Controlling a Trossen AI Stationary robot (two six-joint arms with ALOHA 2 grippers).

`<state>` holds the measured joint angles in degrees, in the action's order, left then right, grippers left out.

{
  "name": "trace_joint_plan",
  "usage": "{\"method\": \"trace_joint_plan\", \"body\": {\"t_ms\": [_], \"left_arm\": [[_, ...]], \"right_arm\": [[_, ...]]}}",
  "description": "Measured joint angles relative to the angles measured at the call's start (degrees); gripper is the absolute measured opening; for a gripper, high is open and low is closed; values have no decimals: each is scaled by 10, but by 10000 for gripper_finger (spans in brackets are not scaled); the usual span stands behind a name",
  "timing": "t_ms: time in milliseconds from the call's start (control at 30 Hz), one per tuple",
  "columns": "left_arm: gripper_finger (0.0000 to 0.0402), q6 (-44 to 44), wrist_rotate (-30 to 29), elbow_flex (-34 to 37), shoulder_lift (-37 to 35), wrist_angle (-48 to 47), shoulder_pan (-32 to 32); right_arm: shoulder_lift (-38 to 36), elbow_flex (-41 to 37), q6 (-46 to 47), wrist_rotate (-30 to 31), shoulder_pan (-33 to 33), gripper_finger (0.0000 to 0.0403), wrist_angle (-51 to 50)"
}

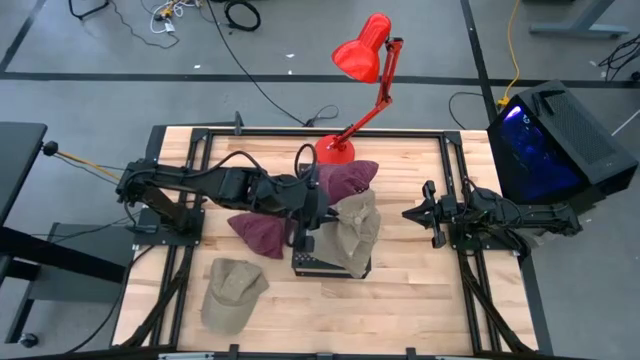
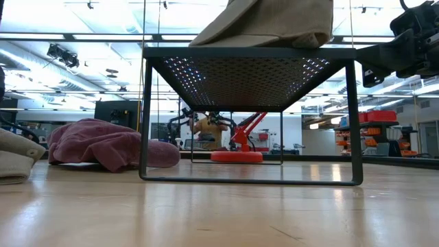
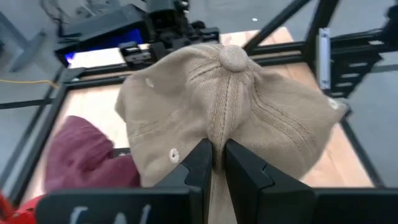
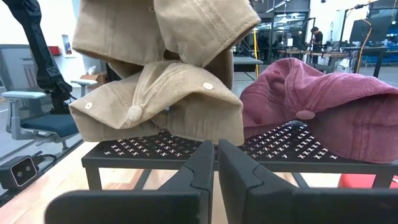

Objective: Pick & Place hat
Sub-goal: Stack the top brown cap on top of the brown cap on the shelf, then stack the red cap on top of the red cap on the shelf

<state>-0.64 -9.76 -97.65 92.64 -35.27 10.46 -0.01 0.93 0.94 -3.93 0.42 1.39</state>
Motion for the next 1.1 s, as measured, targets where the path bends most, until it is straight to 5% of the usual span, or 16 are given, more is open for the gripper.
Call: {"method": "trace_joint_plan", "body": {"t_ms": [533, 900, 1100], "left_arm": [[59, 30, 21, 0, 0, -37, -3], [193, 42, 19, 0, 0, -38, -3], [228, 39, 19, 0, 0, -41, -4]], "right_arm": [[0, 0, 0, 0, 0, 27, 0], [0, 0, 0, 0, 0, 27, 0], [0, 0, 0, 0, 0, 27, 0]]}}
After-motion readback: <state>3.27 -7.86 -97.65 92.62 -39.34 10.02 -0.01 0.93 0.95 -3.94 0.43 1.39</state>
